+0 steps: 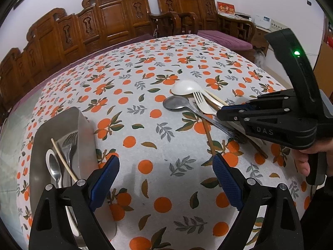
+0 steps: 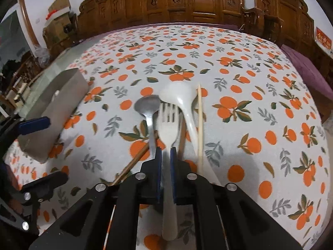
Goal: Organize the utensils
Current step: 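Lift the white plastic fork out of the pile with the right gripper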
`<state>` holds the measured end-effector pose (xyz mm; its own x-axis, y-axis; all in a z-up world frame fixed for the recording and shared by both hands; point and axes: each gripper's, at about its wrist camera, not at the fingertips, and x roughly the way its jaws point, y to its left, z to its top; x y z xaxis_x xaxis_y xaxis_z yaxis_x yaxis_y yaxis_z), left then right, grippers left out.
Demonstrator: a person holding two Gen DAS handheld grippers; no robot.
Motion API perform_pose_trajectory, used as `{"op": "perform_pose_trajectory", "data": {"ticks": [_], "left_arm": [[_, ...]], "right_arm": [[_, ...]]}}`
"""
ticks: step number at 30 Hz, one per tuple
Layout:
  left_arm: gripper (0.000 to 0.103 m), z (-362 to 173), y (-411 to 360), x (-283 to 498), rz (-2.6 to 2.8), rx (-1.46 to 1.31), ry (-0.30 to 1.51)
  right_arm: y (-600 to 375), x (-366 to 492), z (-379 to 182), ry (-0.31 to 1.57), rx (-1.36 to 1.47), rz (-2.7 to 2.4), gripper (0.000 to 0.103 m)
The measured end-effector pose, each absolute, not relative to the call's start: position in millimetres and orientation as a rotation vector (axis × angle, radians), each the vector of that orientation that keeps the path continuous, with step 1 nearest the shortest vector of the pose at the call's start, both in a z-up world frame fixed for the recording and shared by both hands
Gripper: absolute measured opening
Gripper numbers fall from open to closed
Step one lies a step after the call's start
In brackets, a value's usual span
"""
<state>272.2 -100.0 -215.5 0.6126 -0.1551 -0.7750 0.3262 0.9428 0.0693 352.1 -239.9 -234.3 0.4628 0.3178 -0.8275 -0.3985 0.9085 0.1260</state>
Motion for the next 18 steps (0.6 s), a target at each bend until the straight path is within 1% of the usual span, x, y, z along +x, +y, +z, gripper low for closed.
{"op": "perform_pose_trajectory", "data": {"ticks": [6, 7, 9, 15, 18], "left_arm": [[0.087, -216, -100, 272, -0.279, 0.216, 0.869], [0.087, -216, -100, 272, -0.281, 0.214, 0.869], [0.087, -216, -101, 272, -0.279, 0.214, 0.869], [0.087, -212, -105, 279, -0.278, 0.180, 0.874], [0.087, -213, -114, 287, -0.279, 0.176, 0.879]], "right_arm": [[-232, 356, -241, 1.016, -0.123, 0.443, 0.011], [-233, 356, -241, 1.017, -0.127, 0.439, 0.008], [-232, 356, -239, 1.018, -0.120, 0.440, 0.008], [-253, 353, -212, 0.930, -0.032, 0.436, 0.007], [-270, 354, -207, 0.910, -0.003, 0.399, 0.007]]}}
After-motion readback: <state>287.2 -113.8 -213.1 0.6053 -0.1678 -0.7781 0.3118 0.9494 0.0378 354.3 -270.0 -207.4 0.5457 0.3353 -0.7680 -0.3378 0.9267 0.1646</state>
